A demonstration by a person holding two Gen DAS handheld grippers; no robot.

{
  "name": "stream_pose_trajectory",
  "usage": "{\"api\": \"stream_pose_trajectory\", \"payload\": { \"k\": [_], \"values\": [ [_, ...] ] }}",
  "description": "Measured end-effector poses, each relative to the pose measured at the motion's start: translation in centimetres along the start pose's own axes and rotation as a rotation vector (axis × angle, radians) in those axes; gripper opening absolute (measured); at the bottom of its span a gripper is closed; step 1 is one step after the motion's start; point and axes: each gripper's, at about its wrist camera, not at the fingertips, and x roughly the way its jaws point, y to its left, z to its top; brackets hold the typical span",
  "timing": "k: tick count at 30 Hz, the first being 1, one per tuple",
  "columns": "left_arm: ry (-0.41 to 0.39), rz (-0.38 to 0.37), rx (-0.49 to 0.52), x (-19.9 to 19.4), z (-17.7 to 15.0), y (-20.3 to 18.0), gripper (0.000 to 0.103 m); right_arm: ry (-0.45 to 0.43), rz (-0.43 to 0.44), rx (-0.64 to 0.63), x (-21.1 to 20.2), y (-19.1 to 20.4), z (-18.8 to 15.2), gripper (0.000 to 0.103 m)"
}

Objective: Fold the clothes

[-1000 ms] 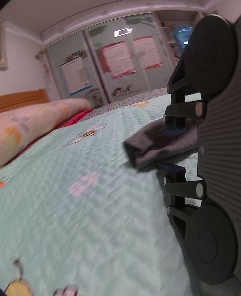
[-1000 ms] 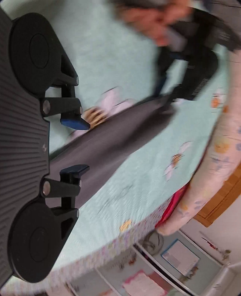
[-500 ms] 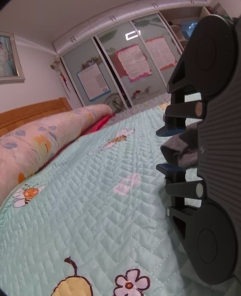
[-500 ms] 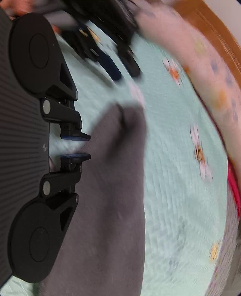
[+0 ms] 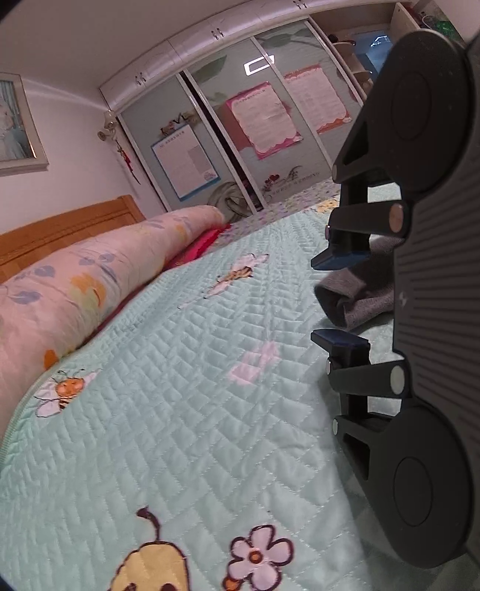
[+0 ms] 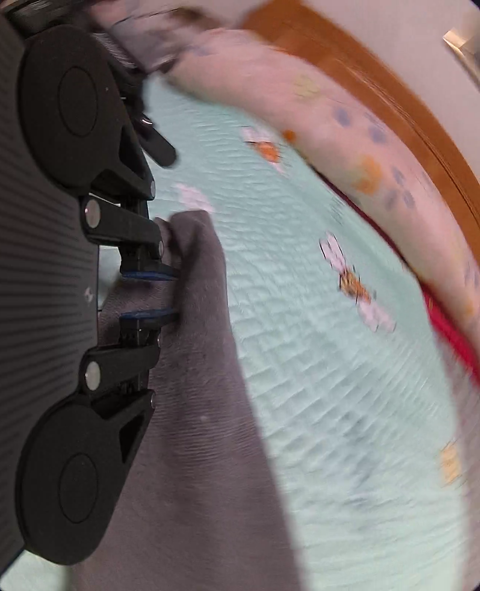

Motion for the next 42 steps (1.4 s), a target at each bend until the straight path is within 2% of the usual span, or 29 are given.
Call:
{"api": "stream_pose_trajectory", "payload": {
  "k": [2, 3, 5, 6, 8, 10, 12, 13, 15, 16, 17, 19, 21, 26, 27, 29, 31, 34, 37, 39, 42],
  "values": [
    [0.005, -0.026, 0.002, 0.1, 0.1, 0.0, 0.037, 0.068, 0.037, 0.083, 1.1, -0.8, -1.5, 0.017],
    [0.011, -0.046, 0.005, 0.1, 0.0, -0.1, 0.037, 0.081, 0.062, 0.063, 1.0, -0.4, -2.2, 0.017],
    [0.028, -0.093, 0.027, 0.3, -0.3, -0.8, 0.037, 0.101, 0.045, -0.048, 0.6, 0.7, -3.3, 0.013],
    [0.047, -0.118, 0.050, 0.6, -0.6, -1.3, 0.038, 0.110, 0.045, -0.061, 0.5, 0.8, -3.6, 0.013],
    [0.104, -0.160, 0.117, 1.5, -1.3, -2.4, 0.049, 0.109, 0.068, -0.043, 0.3, 0.4, -3.8, 0.013],
    [0.177, -0.171, 0.141, 3.0, -2.2, -2.6, 0.049, 0.118, 0.095, -0.015, 0.1, -0.4, -3.6, 0.013],
    [0.253, -0.162, 0.131, 4.6, -2.8, -2.2, 0.049, 0.134, 0.117, 0.001, 0.0, -1.2, -3.5, 0.013],
    [0.280, -0.132, 0.130, 5.3, -3.0, -2.0, 0.049, 0.139, 0.119, -0.003, -0.2, -1.4, -3.5, 0.013],
    [0.305, -0.061, 0.157, 6.0, -3.2, -1.7, 0.033, 0.146, 0.118, -0.011, -1.1, -1.8, -3.4, 0.014],
    [0.304, -0.033, 0.176, 6.0, -3.2, -1.8, 0.023, 0.125, 0.086, -0.022, -1.7, -1.9, -3.1, 0.014],
    [0.304, -0.009, 0.197, 6.0, -3.2, -1.9, 0.019, 0.104, 0.053, -0.032, -2.3, -2.0, -2.8, 0.014],
    [0.304, 0.027, 0.242, 5.9, -3.5, -2.4, 0.016, 0.018, 0.007, -0.014, -3.7, -2.5, -2.0, 0.014],
    [0.302, 0.060, 0.288, 5.9, -3.8, -3.0, 0.015, -0.038, 0.004, 0.012, -3.9, -2.8, -0.8, 0.015],
    [0.297, 0.089, 0.336, 6.5, -3.9, -3.3, 0.014, -0.056, 0.005, 0.039, -0.7, -2.5, 2.0, 0.017],
    [0.298, 0.089, 0.333, 6.7, -3.7, -3.2, 0.013, -0.026, -0.014, 0.009, 0.4, -2.5, 2.0, 0.020],
    [0.297, 0.089, 0.334, 6.9, -3.6, -3.1, 0.013, 0.031, -0.053, -0.051, 2.4, -2.4, 2.1, 0.014],
    [0.295, 0.087, 0.336, 7.0, -3.6, -3.1, 0.013, 0.016, -0.053, -0.074, 2.2, -1.9, 2.5, 0.016],
    [0.291, 0.085, 0.324, 6.9, -3.4, -3.1, 0.013, -0.041, 0.011, -0.052, 0.1, -1.4, 2.2, 0.021],
    [0.286, 0.082, 0.317, 6.7, -3.3, -3.1, 0.014, 0.015, 0.075, -0.005, 0.6, -1.3, 1.7, 0.021],
    [0.286, 0.076, 0.318, 6.7, -3.3, -3.0, 0.014, 0.042, 0.043, -0.021, 2.2, -1.0, 1.6, 0.021],
    [0.287, 0.069, 0.309, 6.5, -3.3, -2.8, 0.015, 0.014, 0.038, 0.006, 4.1, -1.1, 2.2, 0.021]
  ]
}}
